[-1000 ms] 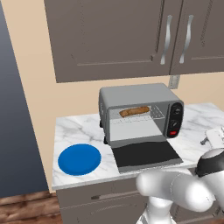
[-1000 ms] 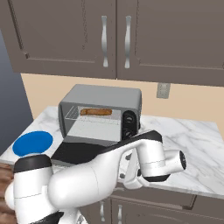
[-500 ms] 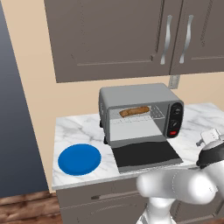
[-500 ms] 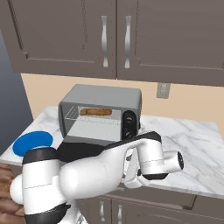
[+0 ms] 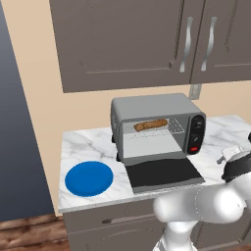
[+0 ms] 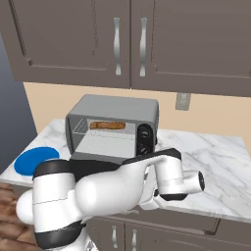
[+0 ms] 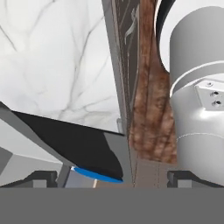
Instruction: Pull the toaster oven rack outwards. Pick up the baguette from the plate and place it on the toaster oven rack. Close the toaster oven door fully and set the temperature to the lowest setting.
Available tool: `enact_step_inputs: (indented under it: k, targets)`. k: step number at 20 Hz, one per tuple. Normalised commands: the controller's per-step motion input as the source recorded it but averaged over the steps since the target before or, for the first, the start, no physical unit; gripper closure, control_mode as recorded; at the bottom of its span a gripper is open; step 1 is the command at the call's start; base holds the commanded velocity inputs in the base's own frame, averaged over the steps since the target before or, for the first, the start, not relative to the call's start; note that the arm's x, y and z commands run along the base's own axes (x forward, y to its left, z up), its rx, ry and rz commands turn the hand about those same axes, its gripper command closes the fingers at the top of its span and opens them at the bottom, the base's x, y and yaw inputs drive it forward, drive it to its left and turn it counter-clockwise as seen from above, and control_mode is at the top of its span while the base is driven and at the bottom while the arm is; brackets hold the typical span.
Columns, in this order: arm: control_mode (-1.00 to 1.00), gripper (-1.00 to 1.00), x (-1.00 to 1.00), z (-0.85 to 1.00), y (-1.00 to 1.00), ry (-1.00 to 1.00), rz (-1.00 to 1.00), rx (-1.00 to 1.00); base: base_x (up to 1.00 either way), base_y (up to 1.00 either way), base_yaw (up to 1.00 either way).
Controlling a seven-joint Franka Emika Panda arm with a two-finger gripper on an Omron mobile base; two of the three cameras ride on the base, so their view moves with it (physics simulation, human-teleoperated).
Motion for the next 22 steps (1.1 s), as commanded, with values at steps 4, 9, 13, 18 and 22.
enact_step_inputs:
  k: [4, 9, 13, 18, 22]
  targets:
    - [-1.0, -1.0, 0.09, -0.18, 0.0, 0.03, 0.0, 0.04, 0.0, 0.0, 0.0]
    - [-1.0, -1.0, 0.11, -0.17, 0.0, 0.08, 0.0, 0.04, 0.0, 0.0, 0.0]
    - [-1.0, -1.0, 0.11, -0.14, 0.0, 0.09, 0.0, 0.03, 0.0, 0.0, 0.0]
    - [-1.0, -1.0, 0.04, -0.1, 0.0, 0.05, 0.0, 0.01, 0.0, 0.0, 0.0]
    - [-1.0, -1.0, 0.0, -0.04, 0.01, 0.0, 0.0, 0.0, 0.0, 0.0, 0.0]
